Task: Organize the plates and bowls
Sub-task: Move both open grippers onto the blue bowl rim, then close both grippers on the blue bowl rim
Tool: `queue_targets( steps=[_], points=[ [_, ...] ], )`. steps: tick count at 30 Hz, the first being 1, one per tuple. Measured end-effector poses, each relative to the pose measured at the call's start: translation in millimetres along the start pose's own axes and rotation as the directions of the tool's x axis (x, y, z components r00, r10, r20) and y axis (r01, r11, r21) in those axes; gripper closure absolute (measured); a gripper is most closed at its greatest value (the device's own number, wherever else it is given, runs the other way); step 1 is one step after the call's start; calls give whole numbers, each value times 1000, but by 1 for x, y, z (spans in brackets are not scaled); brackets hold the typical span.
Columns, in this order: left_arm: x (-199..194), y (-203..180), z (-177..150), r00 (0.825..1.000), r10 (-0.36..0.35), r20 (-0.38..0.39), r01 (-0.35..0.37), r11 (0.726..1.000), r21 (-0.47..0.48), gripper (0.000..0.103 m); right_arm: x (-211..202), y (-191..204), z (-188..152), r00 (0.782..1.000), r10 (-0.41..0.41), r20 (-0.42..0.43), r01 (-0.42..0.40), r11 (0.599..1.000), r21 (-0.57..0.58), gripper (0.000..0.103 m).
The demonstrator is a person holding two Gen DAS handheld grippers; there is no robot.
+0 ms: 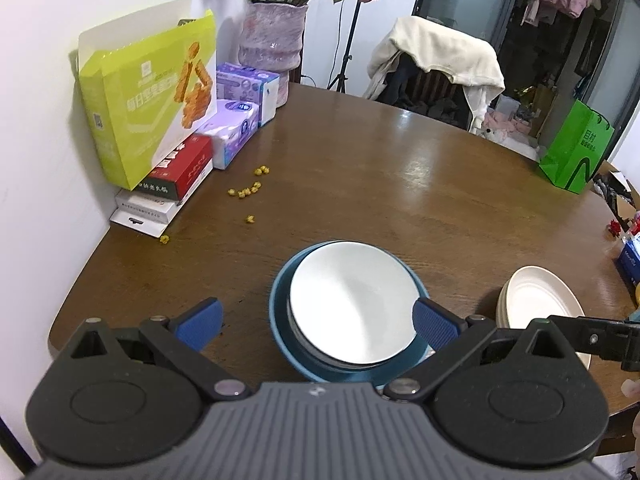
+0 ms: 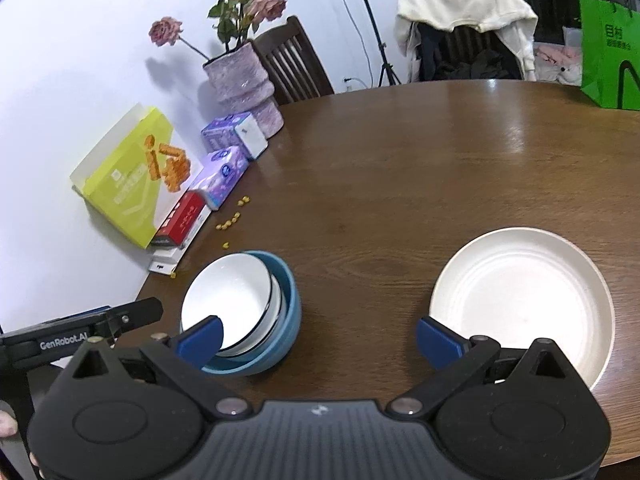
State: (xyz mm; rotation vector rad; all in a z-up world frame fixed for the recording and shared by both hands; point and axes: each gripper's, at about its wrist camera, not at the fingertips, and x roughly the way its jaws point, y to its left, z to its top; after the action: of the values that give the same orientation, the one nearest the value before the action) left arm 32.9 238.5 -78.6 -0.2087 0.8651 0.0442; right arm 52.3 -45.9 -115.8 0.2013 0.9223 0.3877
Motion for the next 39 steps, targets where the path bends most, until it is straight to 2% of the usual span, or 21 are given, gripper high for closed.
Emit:
queue_targets(
  steps=[5,17,23,39],
  points=[
    [7,11,0,999,-23,-22,23,1000,-2,0,10,13,-1,1000,3,-23,-3,1000,2,0],
    [30,33,4,996,-41,-80,35,996,-78,0,38,28,4,997,1,-80,-1,1000,-7,1],
    [48,43,9,993,-27,-117,15,995,-101,0,68,31,13,991,21,-132,-21,1000,-4,3],
    [103,55,14,973,-55,-225,17,985,-169,3,146,31,32,966,31,-257,-32,999,1,6]
  ],
)
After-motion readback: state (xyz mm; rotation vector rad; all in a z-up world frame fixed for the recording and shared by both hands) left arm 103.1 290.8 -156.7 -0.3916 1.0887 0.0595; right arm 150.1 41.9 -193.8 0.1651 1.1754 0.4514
